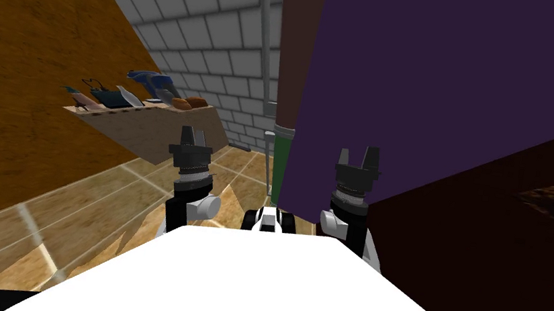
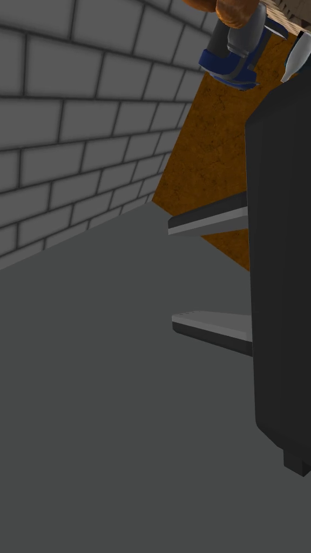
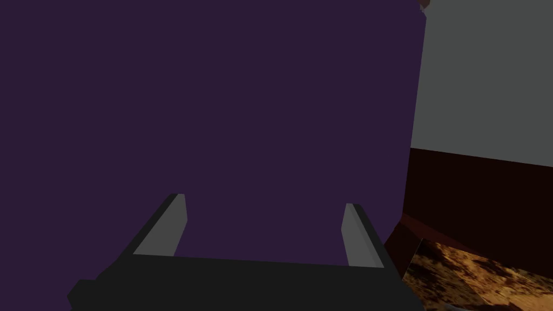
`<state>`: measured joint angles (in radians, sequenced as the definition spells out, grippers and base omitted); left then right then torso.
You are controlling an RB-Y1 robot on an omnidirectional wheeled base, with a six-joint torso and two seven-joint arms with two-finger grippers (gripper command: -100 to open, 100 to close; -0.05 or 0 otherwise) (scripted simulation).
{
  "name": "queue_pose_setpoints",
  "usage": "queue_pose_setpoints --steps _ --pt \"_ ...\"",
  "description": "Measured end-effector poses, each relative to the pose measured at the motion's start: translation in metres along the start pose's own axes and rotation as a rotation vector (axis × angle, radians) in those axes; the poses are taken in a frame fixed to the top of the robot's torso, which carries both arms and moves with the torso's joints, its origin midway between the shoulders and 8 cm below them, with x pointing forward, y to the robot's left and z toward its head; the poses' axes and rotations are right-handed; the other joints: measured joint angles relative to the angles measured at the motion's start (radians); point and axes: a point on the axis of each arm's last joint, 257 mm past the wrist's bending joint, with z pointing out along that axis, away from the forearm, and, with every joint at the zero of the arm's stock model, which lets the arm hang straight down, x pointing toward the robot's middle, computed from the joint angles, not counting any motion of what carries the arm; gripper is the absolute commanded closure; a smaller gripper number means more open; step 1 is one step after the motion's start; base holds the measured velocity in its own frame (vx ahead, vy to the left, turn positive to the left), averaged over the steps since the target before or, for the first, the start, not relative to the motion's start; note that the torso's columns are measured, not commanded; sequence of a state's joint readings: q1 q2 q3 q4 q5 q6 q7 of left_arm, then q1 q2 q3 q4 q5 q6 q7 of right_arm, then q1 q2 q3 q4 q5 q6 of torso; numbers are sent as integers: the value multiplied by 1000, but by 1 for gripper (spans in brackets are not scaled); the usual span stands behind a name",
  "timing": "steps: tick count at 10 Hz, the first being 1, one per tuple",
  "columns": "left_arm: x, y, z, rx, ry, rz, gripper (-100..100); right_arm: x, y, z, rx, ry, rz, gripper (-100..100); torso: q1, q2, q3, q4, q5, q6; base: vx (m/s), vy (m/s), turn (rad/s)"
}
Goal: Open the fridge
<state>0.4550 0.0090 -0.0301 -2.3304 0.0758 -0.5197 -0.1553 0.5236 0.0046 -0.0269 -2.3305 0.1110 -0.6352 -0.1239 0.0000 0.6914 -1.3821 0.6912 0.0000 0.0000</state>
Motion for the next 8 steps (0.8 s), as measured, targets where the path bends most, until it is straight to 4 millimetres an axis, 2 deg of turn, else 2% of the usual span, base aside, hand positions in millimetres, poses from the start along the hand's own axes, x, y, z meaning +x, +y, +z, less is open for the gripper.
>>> queue_pose_setpoints --steps 2,8 --pt "0 0 0 -1 0 0 0 6 -2 -1 8 45 -33 -100 1 42 -89 43 0 0 20 36 -24" --pt "0 0 0 -1 0 0 0 18 -18 -9 49 209 -278 -100 2 45 -95 46 1 -2 39 86 -45"
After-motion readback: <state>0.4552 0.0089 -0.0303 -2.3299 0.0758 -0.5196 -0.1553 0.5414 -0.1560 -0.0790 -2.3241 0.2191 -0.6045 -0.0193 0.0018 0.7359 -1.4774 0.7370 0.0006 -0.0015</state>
